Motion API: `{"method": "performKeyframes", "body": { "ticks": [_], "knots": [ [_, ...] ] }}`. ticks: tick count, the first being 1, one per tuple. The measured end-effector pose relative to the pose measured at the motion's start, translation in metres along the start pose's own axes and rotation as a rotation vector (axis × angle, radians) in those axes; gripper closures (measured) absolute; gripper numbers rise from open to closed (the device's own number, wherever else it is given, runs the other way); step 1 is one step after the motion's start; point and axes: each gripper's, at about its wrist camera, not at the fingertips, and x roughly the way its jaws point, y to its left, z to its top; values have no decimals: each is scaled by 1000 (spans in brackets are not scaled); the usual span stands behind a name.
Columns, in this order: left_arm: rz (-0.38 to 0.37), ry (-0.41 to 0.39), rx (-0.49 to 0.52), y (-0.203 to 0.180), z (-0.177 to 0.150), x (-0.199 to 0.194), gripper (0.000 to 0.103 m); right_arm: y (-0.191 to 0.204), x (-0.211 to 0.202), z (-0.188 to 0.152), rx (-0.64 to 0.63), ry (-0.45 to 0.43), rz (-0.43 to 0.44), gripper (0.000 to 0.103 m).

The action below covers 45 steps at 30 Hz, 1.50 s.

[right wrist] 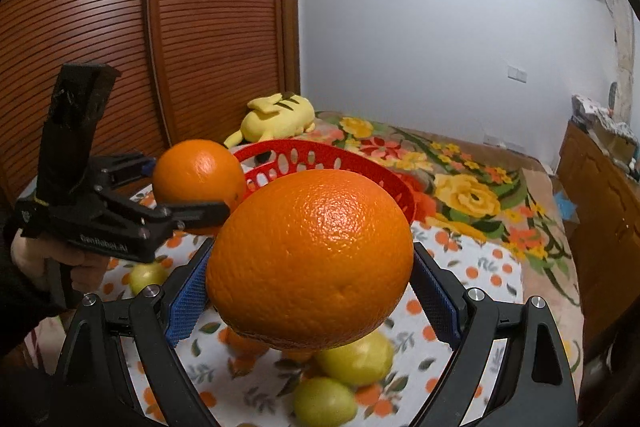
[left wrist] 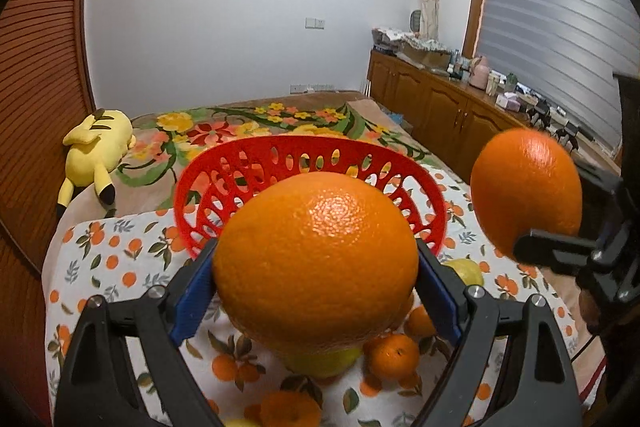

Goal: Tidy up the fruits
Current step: 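Carry both oranges over the red basket and open both grippers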

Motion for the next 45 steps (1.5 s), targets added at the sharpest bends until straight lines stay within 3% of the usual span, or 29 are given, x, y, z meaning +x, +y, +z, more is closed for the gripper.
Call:
{"method": "performKeyframes", "body": {
  "ticks": [12, 24, 40, 45],
  "knots": [
    [6, 92, 15, 9, 5, 42, 13, -36, 46, 21, -7, 31, 10, 10],
    [17, 181, 36, 12, 1, 70, 13, -39, 83, 26, -20, 76, 67, 10],
    [25, 193, 41, 19, 4, 72, 13, -40, 102, 24, -23, 120, 110, 10],
    [18, 123, 31, 20, 17, 56, 11, -43, 107, 19, -12, 130, 127, 10]
  ]
}}
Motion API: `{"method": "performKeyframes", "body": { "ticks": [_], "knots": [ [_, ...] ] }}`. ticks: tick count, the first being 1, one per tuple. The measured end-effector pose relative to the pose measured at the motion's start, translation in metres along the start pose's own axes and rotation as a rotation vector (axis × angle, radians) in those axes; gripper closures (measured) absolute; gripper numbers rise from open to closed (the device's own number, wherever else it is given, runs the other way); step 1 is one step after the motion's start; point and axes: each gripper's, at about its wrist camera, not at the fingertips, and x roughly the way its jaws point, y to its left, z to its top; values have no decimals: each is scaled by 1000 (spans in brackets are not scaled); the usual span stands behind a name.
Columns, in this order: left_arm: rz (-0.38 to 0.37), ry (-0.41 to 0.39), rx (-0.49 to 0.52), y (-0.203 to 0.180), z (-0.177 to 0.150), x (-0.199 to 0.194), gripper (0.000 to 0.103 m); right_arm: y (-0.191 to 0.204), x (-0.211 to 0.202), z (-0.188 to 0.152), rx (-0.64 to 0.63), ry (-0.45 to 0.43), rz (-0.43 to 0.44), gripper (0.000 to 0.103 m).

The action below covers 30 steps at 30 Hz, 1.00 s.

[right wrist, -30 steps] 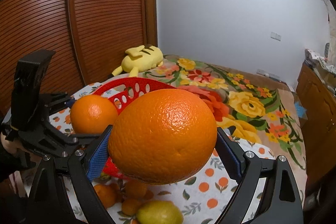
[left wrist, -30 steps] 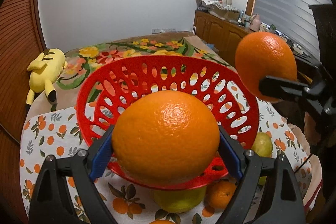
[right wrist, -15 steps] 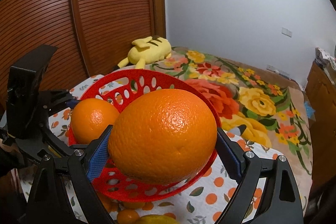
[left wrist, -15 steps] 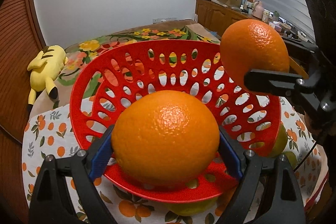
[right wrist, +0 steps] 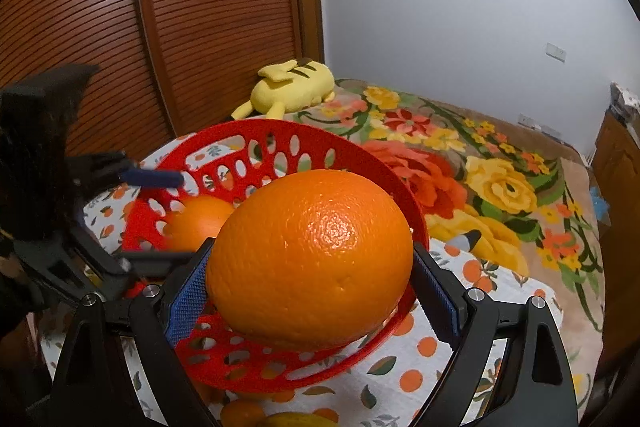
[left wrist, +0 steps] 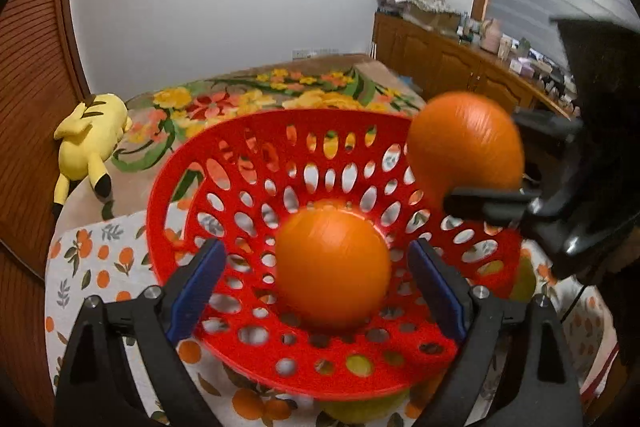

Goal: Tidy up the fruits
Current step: 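Carry both oranges over the red basket and open both grippers, then withdraw both grippers from the basket toward the remaining fruit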

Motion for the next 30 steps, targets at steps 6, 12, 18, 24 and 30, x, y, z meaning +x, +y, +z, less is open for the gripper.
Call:
{"method": "performKeyframes", "body": {
  "ticks": [6, 12, 18, 24, 30],
  "knots": [
    [12, -35, -32, 8, -1, -10, 11, 1, 3, -3, -2, 8, 12, 10],
    [24, -77, -64, 19, -10, -20, 11, 10, 4, -7, -10, 21, 17, 10],
    [18, -96, -90, 27, -22, -30, 11, 24, 13, -6, -26, 56, 17, 10],
    [18, -104, -104, 34, -33, -37, 11, 40, 20, -8, -53, 95, 16, 10],
    [17, -112, -120, 41, -41, -45, 11, 51, 25, -7, -73, 126, -6, 10]
  ]
}}
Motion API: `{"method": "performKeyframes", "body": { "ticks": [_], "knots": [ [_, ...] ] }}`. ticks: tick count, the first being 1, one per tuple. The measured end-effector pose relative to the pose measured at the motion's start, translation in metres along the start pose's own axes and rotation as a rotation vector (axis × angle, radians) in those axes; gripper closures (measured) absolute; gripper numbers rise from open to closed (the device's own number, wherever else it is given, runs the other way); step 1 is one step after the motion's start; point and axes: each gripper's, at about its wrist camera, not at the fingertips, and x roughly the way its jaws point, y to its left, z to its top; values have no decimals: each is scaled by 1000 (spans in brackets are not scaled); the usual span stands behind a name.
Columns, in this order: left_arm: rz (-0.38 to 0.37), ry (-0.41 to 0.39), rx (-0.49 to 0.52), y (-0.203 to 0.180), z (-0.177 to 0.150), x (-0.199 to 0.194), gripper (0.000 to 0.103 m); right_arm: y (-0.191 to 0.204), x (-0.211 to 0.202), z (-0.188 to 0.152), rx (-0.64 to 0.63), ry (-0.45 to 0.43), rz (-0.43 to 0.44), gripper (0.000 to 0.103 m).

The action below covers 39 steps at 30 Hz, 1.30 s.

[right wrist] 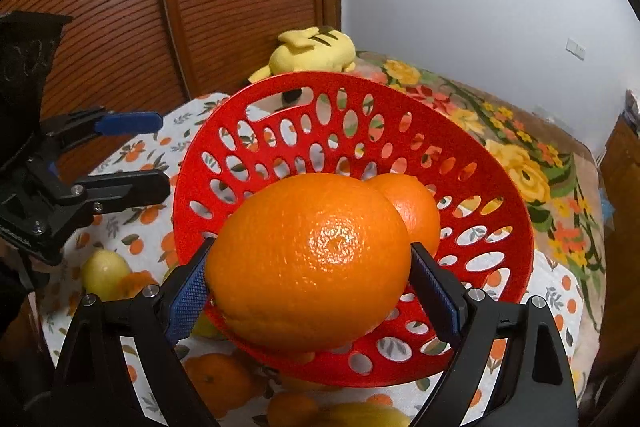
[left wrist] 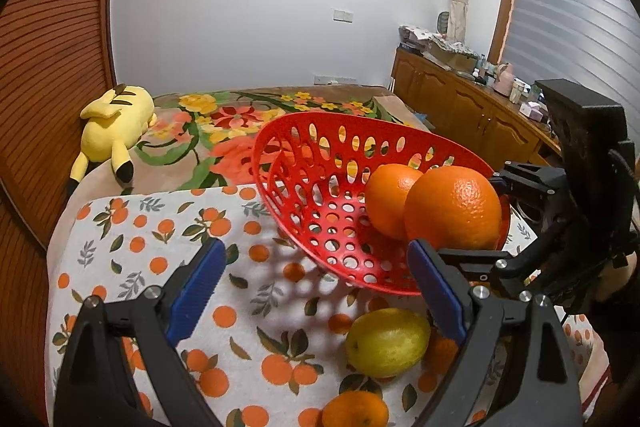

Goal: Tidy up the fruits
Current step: 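Withdraw both grippers from the basket toward the remaining fruit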

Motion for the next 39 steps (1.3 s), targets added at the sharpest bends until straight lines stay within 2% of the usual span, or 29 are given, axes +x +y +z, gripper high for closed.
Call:
{"method": "performKeyframes", "body": {
  "ticks": [9, 19, 29, 34, 39],
  "knots": [
    [0, -5, -15, 6, -11, -11, 11, 6, -5, 4, 19, -35, -22, 9],
    [0, -25, -14, 5, -22, -26, 11, 3, -41, -1, 88, -116, -43, 9],
    [12, -57, 0, -1, -38, -41, 11, 8, -87, -49, 189, -195, -135, 9],
    [36, -80, 3, 0, -49, -51, 10, 10, -101, -83, 247, -213, -176, 9],
    [46, -67, 13, 0, -62, -58, 10, 9, -108, -114, 312, -204, -208, 9]
  ]
}}
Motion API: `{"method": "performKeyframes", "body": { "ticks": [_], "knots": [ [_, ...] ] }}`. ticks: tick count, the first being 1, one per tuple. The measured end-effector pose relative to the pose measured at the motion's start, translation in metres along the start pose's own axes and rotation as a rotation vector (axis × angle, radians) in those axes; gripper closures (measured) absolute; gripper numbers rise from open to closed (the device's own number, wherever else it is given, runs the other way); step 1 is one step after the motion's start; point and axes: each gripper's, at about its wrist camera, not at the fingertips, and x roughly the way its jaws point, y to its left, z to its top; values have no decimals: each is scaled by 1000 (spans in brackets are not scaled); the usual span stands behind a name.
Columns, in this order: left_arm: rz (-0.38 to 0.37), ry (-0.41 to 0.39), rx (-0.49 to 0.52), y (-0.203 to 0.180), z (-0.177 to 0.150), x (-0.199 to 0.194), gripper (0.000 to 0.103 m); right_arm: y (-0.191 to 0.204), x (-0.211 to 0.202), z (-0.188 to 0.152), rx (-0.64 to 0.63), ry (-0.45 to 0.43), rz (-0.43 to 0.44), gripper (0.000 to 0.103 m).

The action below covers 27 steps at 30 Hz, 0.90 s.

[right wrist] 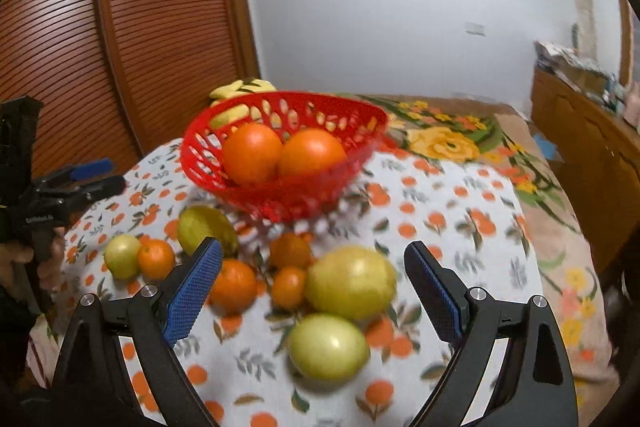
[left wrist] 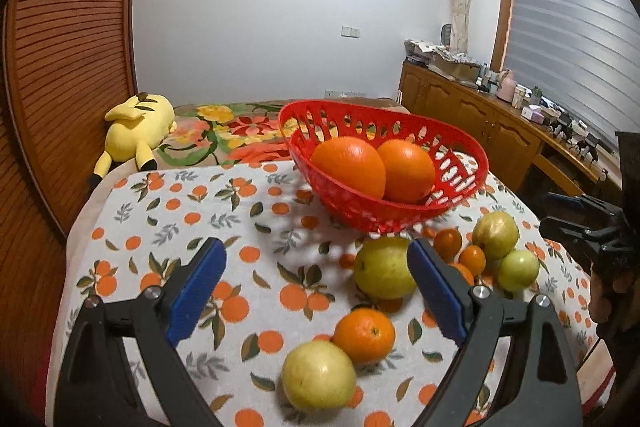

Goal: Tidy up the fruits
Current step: 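Withdraw both grippers from the basket toward the remaining fruit, then grasp the green pear with the right gripper while the left gripper grasps a small pear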

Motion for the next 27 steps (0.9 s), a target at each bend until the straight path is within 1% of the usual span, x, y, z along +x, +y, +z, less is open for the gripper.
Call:
{"method": "performKeyframes", "body": {
  "ticks": [7, 10, 12, 14, 15, 17, 18, 20, 27],
  "knots": [
    [-31, 56, 12, -2, -25, -8, 10, -1, -9, -32, 26, 20, -15, 9],
    [-14, 75, 5, -1, -37, -9, 11, -2, -10, -43, 41, 24, -29, 9],
    [-16, 91, -9, 0, -45, -8, 11, -4, -8, -48, 60, 33, -22, 13],
    [-21, 110, -19, 2, -51, -7, 11, -4, -4, -52, 65, 46, -26, 20],
    [-18, 115, -19, 2, -54, -6, 12, -4, -1, -54, 66, 52, -25, 21],
    [-16, 128, -13, 0, -59, -3, 16, -4, 3, -55, 68, 68, -24, 26],
    [-16, 133, -12, 0, -61, -2, 16, -5, 7, -55, 68, 81, -32, 27],
    [-15, 139, -12, -1, -63, 0, 24, -5, 11, -55, 70, 98, -31, 29],
    [-5, 163, -26, 1, -71, 6, 26, -3, 26, -56, 61, 166, -35, 30]
  ]
}}
